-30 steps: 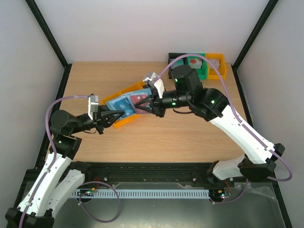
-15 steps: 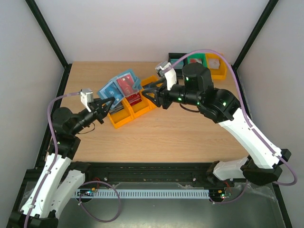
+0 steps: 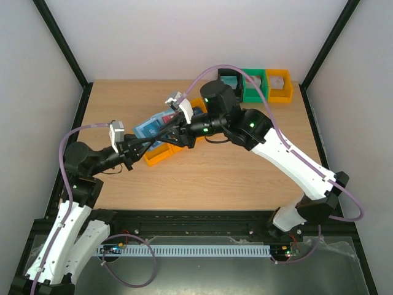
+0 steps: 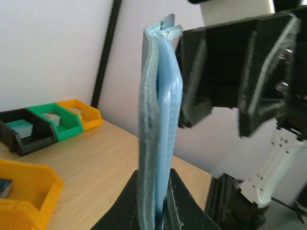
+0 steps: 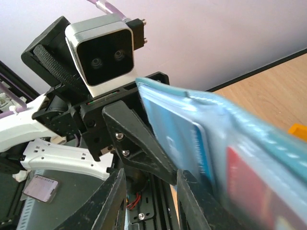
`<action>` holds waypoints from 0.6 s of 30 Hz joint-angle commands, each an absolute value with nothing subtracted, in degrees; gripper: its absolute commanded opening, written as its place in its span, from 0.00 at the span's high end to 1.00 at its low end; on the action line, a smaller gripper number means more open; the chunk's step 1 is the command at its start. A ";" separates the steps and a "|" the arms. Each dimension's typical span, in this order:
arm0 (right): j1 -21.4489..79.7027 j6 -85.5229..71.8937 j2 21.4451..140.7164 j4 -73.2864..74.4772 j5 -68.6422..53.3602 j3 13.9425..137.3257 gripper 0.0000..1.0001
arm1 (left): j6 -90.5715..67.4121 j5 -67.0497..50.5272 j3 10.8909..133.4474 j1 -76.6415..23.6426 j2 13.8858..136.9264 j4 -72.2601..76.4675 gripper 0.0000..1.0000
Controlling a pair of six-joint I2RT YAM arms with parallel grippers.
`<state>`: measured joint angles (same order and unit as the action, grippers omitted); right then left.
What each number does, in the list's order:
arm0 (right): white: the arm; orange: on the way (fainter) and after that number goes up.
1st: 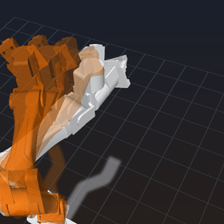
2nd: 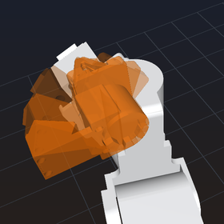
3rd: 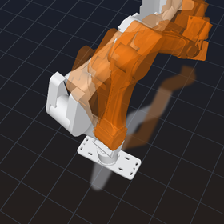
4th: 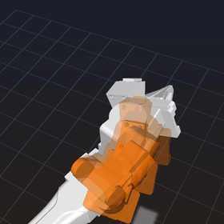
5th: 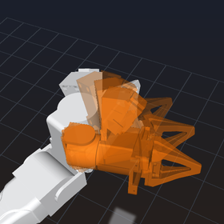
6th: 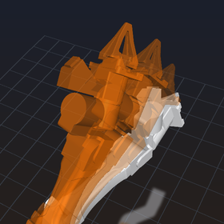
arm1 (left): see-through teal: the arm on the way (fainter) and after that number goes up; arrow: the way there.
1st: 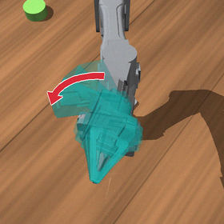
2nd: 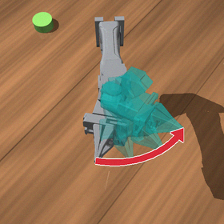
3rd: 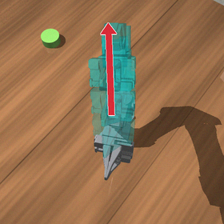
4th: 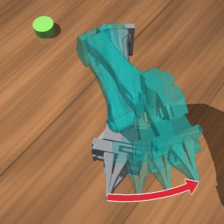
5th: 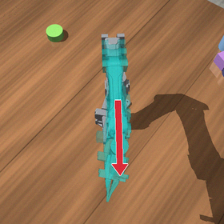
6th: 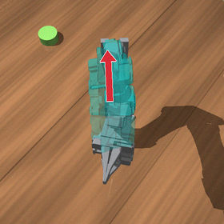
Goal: Take the credit cards out of the card holder
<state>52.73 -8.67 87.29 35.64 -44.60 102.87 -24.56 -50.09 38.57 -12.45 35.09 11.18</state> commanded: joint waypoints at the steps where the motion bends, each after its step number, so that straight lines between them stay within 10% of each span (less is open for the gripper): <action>1: 51.96 -5.55 82.24 32.88 -41.27 99.99 0.71 | -22.94 -58.83 39.63 -12.22 34.19 15.60 0.98; 18: 50.09 -5.48 84.74 35.44 -47.35 97.91 0.78 | -22.86 -63.36 40.31 -12.52 35.09 18.85 0.98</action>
<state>50.59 -5.17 83.18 35.75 -44.42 98.65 -24.12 -60.20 38.57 -12.32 35.79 14.72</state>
